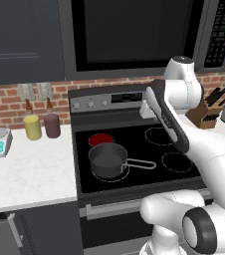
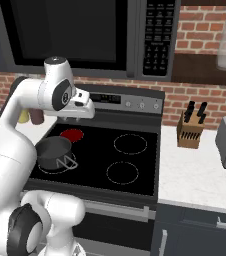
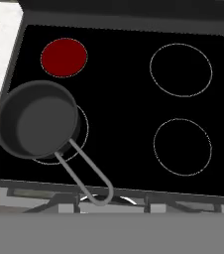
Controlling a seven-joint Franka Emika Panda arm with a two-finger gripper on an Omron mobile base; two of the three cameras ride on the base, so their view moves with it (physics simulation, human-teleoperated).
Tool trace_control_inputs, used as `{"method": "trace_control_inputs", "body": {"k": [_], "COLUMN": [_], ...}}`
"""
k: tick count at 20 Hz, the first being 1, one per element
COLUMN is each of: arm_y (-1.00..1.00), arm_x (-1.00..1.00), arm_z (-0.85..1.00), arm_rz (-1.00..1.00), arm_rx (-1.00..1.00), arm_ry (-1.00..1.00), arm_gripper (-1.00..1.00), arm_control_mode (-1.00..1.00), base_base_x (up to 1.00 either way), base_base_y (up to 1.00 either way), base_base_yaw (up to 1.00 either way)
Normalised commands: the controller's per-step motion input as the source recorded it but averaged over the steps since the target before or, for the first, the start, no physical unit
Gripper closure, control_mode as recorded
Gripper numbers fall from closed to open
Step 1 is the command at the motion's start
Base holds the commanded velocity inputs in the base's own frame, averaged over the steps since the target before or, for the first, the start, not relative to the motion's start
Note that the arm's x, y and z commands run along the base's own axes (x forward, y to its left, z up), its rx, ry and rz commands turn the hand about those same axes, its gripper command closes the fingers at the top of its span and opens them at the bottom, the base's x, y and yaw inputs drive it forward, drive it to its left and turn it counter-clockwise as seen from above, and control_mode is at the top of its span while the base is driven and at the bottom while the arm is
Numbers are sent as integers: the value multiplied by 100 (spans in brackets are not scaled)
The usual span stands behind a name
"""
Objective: Turn off the rear left burner of the stove.
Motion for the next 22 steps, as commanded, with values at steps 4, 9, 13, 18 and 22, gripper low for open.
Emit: {"method": "trace_control_inputs", "body": {"k": [4,9,13,18,22], "arm_y": [8,77,100,69,28], "arm_x": [-10,-16,5,32,55], "arm_z": [0,0,-1,-15,-11], "arm_rz": [0,6,0,0,0], "arm_rx": [-1,-3,0,0,0], "arm_ry": [-1,-14,-21,-22,-14], "arm_gripper": [-100,-100,-100,-100,-100], "arm_control_mode": [-100,-100,-100,-100,-100], "base_base_x": [0,0,0,0,0], "base_base_y": [0,0,0,0,0], "base_base_yaw": [0,0,0,0,0]}}
